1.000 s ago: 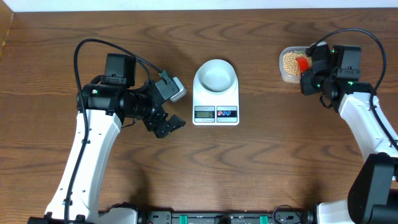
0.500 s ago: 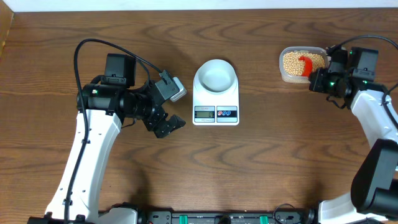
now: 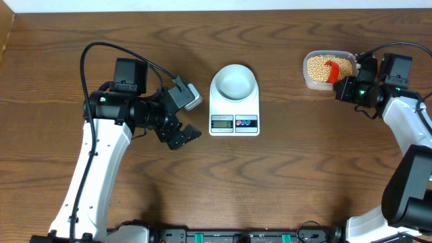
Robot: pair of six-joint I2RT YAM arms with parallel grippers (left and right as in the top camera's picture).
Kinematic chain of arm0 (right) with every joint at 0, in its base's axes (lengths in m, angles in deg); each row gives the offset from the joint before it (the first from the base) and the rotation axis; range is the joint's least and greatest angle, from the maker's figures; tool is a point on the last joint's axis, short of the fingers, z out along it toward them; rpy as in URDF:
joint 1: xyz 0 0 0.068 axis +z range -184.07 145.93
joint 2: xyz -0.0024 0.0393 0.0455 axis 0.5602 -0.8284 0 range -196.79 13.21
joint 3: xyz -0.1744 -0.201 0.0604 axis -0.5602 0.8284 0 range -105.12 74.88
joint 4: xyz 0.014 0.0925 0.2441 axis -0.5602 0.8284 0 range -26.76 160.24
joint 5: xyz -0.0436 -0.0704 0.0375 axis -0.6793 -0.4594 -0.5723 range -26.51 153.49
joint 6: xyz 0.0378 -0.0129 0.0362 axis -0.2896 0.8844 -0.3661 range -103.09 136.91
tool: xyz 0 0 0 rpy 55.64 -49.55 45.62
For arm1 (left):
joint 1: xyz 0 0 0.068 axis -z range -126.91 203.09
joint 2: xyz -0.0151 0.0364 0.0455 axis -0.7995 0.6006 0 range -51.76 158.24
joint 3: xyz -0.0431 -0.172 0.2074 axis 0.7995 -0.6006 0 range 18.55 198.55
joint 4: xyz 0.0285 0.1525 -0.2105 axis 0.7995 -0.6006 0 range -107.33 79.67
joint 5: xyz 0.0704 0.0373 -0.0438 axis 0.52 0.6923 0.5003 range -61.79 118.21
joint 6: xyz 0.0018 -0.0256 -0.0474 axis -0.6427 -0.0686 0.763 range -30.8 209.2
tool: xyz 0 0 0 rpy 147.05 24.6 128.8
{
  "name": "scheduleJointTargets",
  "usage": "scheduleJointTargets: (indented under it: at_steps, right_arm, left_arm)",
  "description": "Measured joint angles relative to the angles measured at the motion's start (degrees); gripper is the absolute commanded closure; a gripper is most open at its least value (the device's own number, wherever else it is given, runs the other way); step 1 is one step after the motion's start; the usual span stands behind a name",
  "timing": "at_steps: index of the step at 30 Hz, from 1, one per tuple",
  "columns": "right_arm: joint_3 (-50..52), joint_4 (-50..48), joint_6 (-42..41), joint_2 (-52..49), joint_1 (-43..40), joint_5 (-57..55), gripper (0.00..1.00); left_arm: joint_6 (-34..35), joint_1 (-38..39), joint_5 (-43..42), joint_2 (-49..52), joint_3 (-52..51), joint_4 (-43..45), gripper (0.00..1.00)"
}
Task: Scoop item into bowl and weigh 50g on scale
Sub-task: 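Lower the red scoop into the soybeans with the right gripper, then drag the scoop through the soybeans with the right gripper to fill it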
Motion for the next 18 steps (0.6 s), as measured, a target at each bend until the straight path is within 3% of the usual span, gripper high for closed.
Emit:
scheduleJointTargets:
  at_steps: [18]
  right_arm:
    - [0.0,0.0,0.0,-0.2,0.0,0.7,0.99]
  left_arm:
    - [0.0,0.0,0.0,0.0,0.0,0.0,0.02]
